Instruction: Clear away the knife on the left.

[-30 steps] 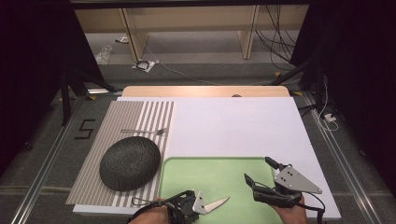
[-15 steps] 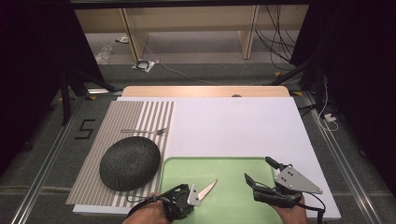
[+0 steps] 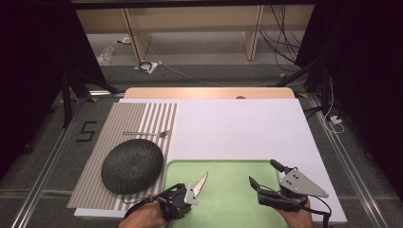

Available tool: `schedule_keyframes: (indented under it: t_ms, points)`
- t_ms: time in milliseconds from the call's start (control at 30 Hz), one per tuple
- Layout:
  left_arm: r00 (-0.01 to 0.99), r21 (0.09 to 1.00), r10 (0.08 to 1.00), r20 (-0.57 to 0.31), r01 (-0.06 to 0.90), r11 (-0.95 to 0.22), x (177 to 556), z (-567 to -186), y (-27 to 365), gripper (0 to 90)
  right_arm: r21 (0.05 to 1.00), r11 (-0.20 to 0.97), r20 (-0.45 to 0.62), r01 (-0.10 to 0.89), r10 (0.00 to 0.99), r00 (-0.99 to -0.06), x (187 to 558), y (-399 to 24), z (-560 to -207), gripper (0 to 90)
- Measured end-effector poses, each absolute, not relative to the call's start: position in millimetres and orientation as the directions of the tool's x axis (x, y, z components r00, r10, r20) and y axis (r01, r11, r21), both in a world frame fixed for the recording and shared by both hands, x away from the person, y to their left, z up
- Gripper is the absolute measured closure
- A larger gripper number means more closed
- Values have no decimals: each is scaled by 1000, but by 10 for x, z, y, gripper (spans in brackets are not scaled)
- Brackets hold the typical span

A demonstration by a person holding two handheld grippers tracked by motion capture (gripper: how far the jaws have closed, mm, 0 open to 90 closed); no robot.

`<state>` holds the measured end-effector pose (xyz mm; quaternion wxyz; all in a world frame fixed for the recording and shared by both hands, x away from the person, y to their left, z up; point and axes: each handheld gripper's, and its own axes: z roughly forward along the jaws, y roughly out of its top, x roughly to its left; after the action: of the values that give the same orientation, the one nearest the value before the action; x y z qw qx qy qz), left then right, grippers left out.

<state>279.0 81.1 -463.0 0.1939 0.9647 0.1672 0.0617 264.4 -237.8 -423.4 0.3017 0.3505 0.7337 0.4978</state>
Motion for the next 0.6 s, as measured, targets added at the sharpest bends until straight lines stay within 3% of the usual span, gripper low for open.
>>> schedule_keyframes:
  t_ms: [600]
  points:
    - [907, 359, 416, 61, 369, -858, 2889, -4618, 1026, 895, 940, 263, -95, 217, 815, -572, 2647, -2379, -4234, 161]
